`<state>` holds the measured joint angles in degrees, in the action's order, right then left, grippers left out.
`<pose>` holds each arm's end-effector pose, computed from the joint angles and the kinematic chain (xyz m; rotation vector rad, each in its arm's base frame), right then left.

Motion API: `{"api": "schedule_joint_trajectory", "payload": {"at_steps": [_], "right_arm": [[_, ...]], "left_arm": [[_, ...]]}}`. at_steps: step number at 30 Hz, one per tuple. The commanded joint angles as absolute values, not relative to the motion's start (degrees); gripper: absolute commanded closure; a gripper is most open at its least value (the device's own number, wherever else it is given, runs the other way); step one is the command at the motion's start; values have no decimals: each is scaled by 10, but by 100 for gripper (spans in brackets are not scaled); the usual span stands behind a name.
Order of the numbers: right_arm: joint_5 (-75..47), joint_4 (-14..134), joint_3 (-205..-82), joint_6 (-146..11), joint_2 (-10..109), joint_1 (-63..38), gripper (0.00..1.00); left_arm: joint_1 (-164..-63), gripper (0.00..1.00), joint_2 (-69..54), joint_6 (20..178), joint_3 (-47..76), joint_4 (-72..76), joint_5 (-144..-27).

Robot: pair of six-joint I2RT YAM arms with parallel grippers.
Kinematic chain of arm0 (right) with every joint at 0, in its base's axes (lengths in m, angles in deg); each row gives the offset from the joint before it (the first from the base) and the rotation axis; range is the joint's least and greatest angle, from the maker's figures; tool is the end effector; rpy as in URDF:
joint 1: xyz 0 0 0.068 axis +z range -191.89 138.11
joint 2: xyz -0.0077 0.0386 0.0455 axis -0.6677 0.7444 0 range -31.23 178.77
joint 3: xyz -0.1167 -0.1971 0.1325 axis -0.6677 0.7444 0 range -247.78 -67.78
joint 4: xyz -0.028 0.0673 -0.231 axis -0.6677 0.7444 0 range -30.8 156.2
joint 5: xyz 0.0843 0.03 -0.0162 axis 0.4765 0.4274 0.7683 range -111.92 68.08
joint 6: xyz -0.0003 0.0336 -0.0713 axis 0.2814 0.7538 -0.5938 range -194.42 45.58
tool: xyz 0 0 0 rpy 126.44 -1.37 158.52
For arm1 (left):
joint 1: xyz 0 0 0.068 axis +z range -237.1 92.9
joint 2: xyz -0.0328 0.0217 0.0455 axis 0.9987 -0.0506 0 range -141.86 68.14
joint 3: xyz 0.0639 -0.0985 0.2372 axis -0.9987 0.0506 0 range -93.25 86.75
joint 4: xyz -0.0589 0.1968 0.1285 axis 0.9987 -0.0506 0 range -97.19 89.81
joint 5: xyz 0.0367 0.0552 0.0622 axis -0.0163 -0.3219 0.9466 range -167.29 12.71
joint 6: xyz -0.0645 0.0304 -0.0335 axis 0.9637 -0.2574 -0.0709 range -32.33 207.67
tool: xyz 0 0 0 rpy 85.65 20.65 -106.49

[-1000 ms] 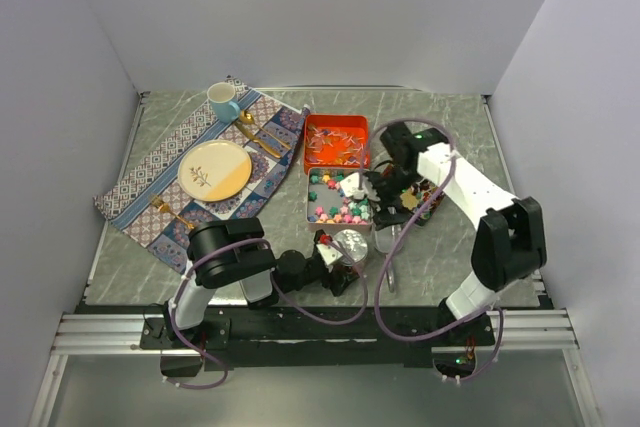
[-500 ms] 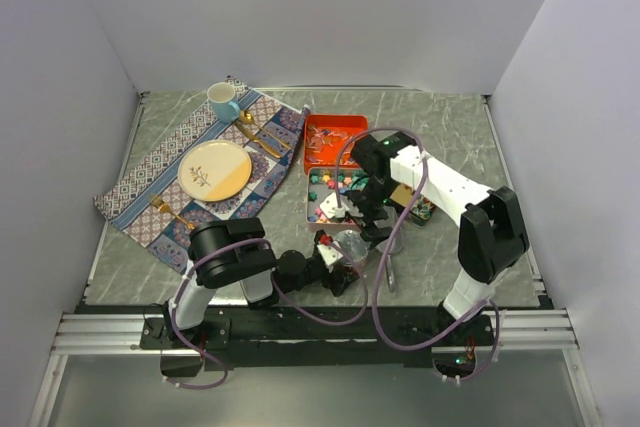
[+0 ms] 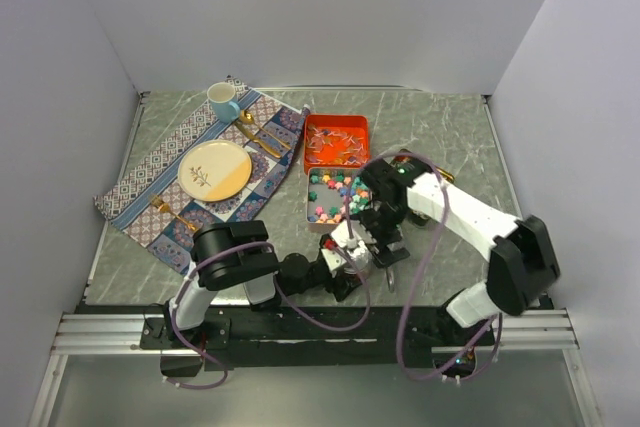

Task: Pack the candies
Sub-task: Screw the bottle lid onto the packing bottle.

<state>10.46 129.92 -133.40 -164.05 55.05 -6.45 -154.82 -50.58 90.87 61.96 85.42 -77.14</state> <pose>0.1676 0.1636 0.2144 -2.4899 1.3054 0.7418 0.1243 -0.3029 0.0892 0.9609 1.5262 -0.9025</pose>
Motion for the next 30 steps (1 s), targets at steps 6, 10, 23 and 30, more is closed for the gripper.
{"api": "schedule_joint_trajectory", "payload": {"at_steps": [6,10,23,30], "right_arm": [[67,1389,-1217,-1547,388,-48,0],[54,1374,-1237,-1535,372,-101,0],[88,1397,-1450,-1574,552,-139,0],[79,1417,-1481,-1609,603,-74,0]], "left_arm": [[-1538,99,-535,965,623,800,-755],[-1538,99,-535,959,627,803,-762],[-1540,99,-535,935,628,803,-768],[-1541,99,-534,931,624,794,-764]]}}
